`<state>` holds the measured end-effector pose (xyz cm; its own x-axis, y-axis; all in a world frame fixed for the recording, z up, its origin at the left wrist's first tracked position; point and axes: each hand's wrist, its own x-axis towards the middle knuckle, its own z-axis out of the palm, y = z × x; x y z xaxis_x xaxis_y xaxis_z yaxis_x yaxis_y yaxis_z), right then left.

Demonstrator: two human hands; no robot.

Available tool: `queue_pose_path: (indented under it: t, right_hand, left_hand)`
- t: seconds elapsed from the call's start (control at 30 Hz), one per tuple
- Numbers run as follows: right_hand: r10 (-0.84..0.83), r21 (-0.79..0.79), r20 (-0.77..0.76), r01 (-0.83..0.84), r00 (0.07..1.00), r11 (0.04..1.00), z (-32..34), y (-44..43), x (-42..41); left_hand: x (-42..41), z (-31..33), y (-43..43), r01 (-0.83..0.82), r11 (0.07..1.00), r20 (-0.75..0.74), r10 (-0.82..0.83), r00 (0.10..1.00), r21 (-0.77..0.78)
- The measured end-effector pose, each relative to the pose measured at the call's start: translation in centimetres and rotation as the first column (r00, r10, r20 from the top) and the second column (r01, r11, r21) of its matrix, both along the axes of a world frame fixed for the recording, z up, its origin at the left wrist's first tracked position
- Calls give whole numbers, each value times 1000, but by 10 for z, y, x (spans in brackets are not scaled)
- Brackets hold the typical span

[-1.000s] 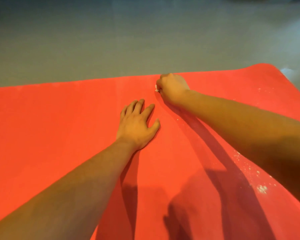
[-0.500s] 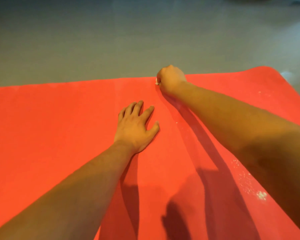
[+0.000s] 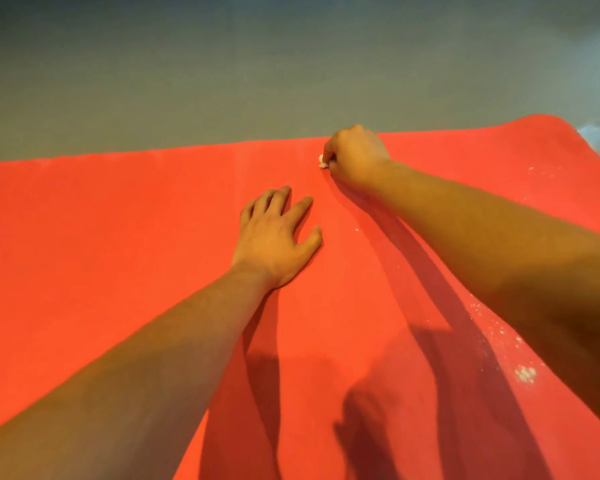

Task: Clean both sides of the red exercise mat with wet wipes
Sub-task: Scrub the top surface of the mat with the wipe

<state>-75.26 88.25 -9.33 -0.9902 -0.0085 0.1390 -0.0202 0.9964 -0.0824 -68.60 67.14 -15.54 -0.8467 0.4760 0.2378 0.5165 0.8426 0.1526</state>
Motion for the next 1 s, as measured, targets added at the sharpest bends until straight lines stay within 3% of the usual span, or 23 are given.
queue_pose_path:
  t: [0.13,0.53,0.8,1.0]
  right_hand:
    - [-33,6,-3,33,999,999,-3,-5,-3]
    - [294,-63,-49,-297,954,953,-10,-8,171]
    - [44,-51,29,-43,999,998,-3,-10,72]
    - [155,-35,27,-154,987,987,-1,-21,146]
  left_hand:
    - [0,0,0,1,1000,-1,-1,1000,15]
    - [-1,-1,0,11,999,11,-12,1000,53]
    - [-1,3,-2,42,998,39,-44,998,54]
    - [3,8,-4,103,985,-17,-102,995,136]
